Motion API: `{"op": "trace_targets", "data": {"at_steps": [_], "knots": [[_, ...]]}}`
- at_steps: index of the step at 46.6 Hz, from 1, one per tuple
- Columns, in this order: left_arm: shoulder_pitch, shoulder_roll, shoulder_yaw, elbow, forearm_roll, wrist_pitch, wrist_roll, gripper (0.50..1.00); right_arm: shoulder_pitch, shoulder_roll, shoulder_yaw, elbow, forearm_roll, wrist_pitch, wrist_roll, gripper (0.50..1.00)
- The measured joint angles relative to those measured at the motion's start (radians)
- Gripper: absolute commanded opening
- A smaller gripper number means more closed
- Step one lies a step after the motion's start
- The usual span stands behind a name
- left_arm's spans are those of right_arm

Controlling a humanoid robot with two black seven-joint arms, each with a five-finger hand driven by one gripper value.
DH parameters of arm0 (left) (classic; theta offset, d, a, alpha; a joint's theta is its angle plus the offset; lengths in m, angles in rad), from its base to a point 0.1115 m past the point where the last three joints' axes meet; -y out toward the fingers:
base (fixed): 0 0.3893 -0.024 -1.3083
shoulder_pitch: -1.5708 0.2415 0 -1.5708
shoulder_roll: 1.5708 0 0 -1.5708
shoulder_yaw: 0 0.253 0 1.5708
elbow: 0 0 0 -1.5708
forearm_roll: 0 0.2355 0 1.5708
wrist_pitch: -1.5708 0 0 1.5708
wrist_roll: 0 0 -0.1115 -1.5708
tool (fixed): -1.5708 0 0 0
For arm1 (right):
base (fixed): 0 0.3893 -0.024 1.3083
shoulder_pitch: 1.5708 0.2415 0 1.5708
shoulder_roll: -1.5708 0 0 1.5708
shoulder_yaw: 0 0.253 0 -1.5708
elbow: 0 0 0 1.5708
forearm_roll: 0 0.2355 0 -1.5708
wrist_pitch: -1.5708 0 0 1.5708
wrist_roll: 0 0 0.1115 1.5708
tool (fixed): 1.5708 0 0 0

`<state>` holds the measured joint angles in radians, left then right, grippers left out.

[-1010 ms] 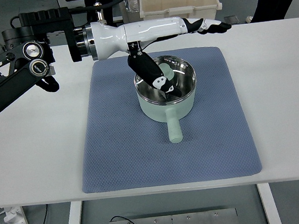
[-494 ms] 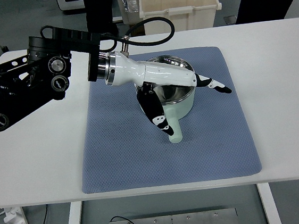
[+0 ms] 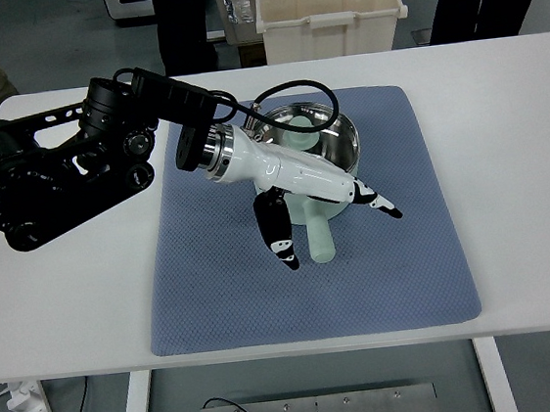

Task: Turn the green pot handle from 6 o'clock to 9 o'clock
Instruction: 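Lower the left hand onto the saucepan rim and handle, then push the saucepan with the left hand, rotating the handle sideways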

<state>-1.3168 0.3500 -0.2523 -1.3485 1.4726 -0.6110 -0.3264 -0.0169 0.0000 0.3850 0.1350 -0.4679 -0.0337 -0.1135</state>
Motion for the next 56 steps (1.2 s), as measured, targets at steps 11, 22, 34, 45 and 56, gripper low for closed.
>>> {"op": "trace_targets", "data": {"at_steps": [11,22,34,45,56], "knots": [[-0.011,-0.043,0.013,0.0,0.025,0.0,0.0,1.0,0.0,0.0,0.0,0.0,0.0,0.0,0.0,1.0],[-0.026,-0.064,0.045,-0.002,0.059,0.0,0.0,1.0,0.0,0.0,0.0,0.0,0.0,0.0,0.0,1.0],[-0.043,-0.076,0.084,-0.01,0.113,0.0,-0.002,1.0,0.0,0.0,0.0,0.0,0.0,0.0,0.0,1.0],[-0.066,-0.09,0.109,-0.012,0.156,0.0,-0.007,1.0,0.0,0.0,0.0,0.0,0.0,0.0,0.0,1.0],[-0.105,-0.094,0.171,-0.012,0.16,0.0,-0.012,1.0,0.0,0.0,0.0,0.0,0.0,0.0,0.0,1.0]]}}
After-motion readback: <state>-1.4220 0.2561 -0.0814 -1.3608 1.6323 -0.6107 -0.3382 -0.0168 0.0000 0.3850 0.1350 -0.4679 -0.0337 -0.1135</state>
